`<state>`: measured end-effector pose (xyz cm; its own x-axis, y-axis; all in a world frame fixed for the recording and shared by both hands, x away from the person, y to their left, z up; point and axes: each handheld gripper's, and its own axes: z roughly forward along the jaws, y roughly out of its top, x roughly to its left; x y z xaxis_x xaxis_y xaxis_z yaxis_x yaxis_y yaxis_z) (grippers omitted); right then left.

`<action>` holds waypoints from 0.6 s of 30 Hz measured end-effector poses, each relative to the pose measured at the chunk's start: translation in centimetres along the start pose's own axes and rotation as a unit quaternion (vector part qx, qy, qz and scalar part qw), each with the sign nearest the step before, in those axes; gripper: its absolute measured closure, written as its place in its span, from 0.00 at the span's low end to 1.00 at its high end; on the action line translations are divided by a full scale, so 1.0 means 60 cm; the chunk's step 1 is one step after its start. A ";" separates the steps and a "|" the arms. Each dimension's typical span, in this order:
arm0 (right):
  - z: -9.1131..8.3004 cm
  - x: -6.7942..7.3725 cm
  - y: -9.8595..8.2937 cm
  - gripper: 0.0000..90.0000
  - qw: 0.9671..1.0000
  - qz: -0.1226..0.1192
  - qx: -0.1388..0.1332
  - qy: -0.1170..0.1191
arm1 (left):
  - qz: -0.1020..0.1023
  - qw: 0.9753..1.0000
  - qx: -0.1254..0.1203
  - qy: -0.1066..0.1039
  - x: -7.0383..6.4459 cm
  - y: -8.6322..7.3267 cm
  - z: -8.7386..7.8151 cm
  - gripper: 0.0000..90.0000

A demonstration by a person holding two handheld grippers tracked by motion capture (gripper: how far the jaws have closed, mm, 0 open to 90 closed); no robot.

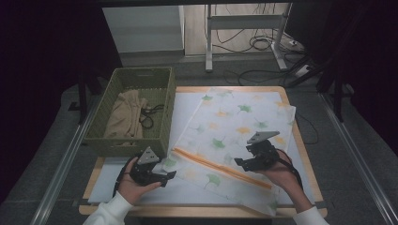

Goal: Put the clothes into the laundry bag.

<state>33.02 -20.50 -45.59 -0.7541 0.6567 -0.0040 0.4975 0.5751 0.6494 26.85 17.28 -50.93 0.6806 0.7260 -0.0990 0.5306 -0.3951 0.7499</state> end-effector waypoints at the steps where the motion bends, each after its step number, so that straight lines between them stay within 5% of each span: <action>1: 0.003 0.003 0.005 0.33 1.000 -0.003 0.007 0.002 | 0.000 1.000 -0.001 0.000 0.000 0.000 0.000 0.23; 18: 0.054 0.036 0.055 0.33 0.995 -0.064 0.072 0.013 | 0.001 1.000 -0.001 0.004 -0.001 -0.001 0.000 0.23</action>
<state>34.43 -15.64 -45.93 -0.8254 0.5614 -0.0596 0.4509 0.7190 0.5288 26.81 17.27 -50.97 0.6778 0.7294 -0.0924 0.5276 -0.3951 0.7520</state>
